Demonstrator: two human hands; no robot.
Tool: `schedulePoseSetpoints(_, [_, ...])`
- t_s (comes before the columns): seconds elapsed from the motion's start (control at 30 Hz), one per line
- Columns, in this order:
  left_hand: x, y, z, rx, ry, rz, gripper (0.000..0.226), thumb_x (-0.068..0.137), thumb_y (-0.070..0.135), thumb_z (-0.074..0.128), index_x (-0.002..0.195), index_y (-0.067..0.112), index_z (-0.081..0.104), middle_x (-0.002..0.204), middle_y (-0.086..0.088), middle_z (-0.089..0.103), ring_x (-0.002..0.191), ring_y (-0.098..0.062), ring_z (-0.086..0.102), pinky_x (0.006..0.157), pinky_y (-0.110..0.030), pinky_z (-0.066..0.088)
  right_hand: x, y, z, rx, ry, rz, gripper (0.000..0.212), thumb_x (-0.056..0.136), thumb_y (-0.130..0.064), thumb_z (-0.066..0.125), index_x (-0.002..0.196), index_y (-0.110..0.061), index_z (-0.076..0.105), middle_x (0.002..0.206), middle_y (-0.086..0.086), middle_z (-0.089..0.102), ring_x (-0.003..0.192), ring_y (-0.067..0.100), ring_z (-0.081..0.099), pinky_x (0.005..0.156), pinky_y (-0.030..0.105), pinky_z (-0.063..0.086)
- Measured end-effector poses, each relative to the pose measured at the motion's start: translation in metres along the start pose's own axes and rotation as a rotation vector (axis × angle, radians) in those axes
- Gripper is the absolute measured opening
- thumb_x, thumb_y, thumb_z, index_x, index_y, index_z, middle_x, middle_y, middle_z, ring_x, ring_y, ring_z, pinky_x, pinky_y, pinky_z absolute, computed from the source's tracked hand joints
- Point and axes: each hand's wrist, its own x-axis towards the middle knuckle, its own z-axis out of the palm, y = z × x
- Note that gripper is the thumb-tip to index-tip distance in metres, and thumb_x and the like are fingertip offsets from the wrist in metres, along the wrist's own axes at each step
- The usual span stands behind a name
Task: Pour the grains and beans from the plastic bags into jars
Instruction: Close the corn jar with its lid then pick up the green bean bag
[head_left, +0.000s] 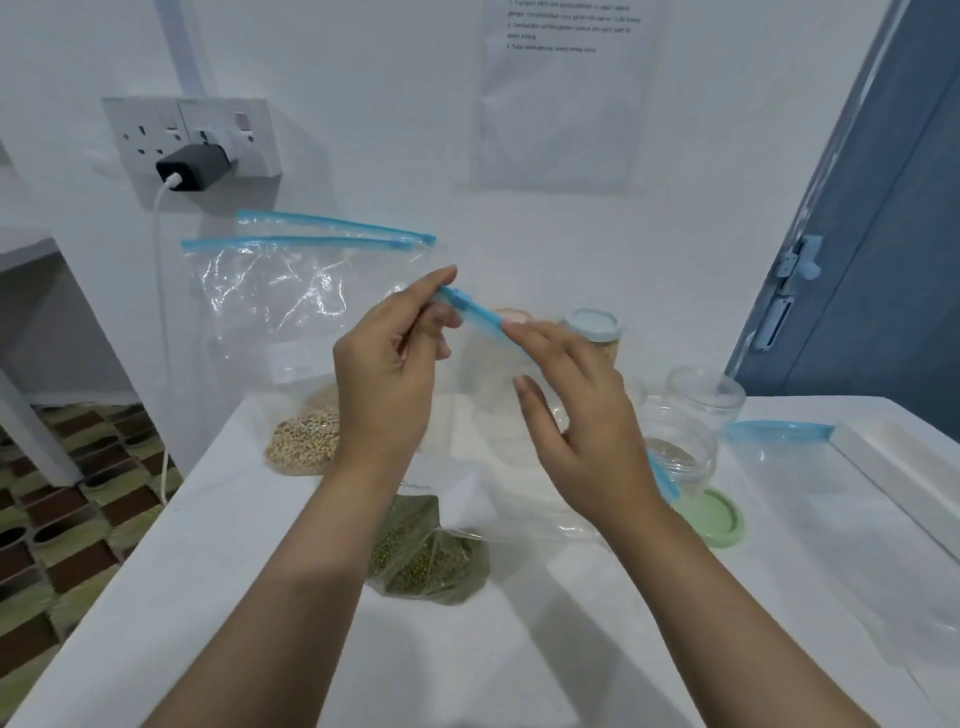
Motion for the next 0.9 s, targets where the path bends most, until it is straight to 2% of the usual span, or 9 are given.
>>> schedulePoseSetpoints(0.07, [-0.006,-0.002,-0.002,0.007,0.008,-0.004,0.034,0.100,0.005,0.054,0.124,0.026,0.064,0.089,0.002,0.066,0.068,-0.011,0.056,0.073,-0.019,0.049,0.013,-0.003,0.007,0.008,-0.021,-0.026,0.042,0.100,-0.011,0.054,0.140,-0.020,0.055,0.125,0.005,0.060,0.117,0.016,0.055,0.099,0.034,0.046])
schedulePoseSetpoints(0.2, [-0.017,-0.009,-0.013,0.045,0.004,-0.038,0.035,0.102,0.007,0.051,0.132,0.022,0.059,0.095,0.005,0.067,0.081,-0.006,0.063,0.081,-0.018,0.049,0.023,-0.004,0.020,0.013,-0.093,-0.034,0.046,0.097,-0.006,0.050,0.139,-0.025,0.057,0.096,0.002,0.066,0.088,0.022,0.058,0.078,0.038,0.050])
schedulePoseSetpoints(0.3, [-0.036,-0.028,-0.029,0.156,-0.064,-0.081,0.035,0.104,0.023,0.048,0.138,0.031,0.050,0.104,0.010,0.069,0.106,-0.011,0.065,0.094,-0.025,0.048,0.021,0.000,0.023,0.025,-0.046,-0.024,0.052,0.093,0.001,0.049,0.138,-0.022,0.059,0.090,0.001,0.063,0.085,0.018,0.058,0.076,0.030,0.048])
schedulePoseSetpoints(0.37, [-0.054,-0.047,-0.042,0.227,-0.086,-0.149,0.037,0.104,0.031,0.046,0.139,0.042,0.046,0.108,0.013,0.067,0.112,-0.011,0.062,0.094,-0.028,0.048,0.019,0.003,0.022,0.026,-0.019,-0.016,0.053,0.091,0.004,0.049,0.137,-0.019,0.060,0.089,0.001,0.062,0.085,0.016,0.057,0.075,0.023,0.046])
schedulePoseSetpoints(0.5, [-0.092,-0.079,-0.060,0.298,-0.036,-0.356,0.031,0.103,0.029,0.049,0.130,0.043,0.055,0.113,0.014,0.066,0.110,0.000,0.059,0.093,-0.035,0.052,0.018,0.003,0.020,0.043,0.008,0.008,0.055,0.088,0.008,0.048,0.135,-0.016,0.062,0.090,0.002,0.062,0.086,0.013,0.058,0.077,0.018,0.045])
schedulePoseSetpoints(0.6, [-0.102,-0.088,-0.064,0.234,0.059,-0.459,0.029,0.101,0.015,0.054,0.109,0.041,0.064,0.106,0.024,0.068,0.100,0.007,0.061,0.091,-0.020,0.051,0.018,0.001,0.021,0.042,0.008,0.001,0.056,0.085,0.009,0.048,0.134,-0.015,0.063,0.088,0.002,0.062,0.084,0.013,0.056,0.076,0.015,0.043])
schedulePoseSetpoints(0.67, [-0.094,-0.088,-0.067,0.214,0.109,-0.480,0.031,0.100,0.010,0.055,0.101,0.039,0.066,0.096,0.032,0.067,0.093,0.010,0.061,0.084,-0.008,0.044,0.020,-0.002,0.021,0.060,-0.001,-0.004,0.055,0.086,0.008,0.048,0.134,-0.014,0.063,0.088,0.004,0.063,0.084,0.016,0.059,0.075,0.024,0.048])
schedulePoseSetpoints(0.77, [-0.075,-0.085,-0.068,0.154,0.193,-0.484,0.026,0.100,0.010,0.056,0.098,0.033,0.067,0.090,0.024,0.068,0.091,0.006,0.063,0.085,-0.008,0.046,0.026,-0.009,0.019,0.065,0.000,-0.022,0.054,0.088,0.006,0.047,0.136,-0.015,0.061,0.089,0.004,0.063,0.084,0.021,0.062,0.072,0.037,0.052])
schedulePoseSetpoints(0.9, [-0.050,-0.077,-0.062,0.132,0.206,-0.395,0.025,0.099,0.006,0.056,0.096,0.028,0.067,0.089,0.012,0.069,0.087,0.004,0.063,0.084,-0.010,0.046,0.048,-0.013,0.010,0.017,0.052,-0.088,0.055,0.088,0.009,0.047,0.135,-0.013,0.062,0.088,0.004,0.063,0.081,0.015,0.060,0.069,0.028,0.050])
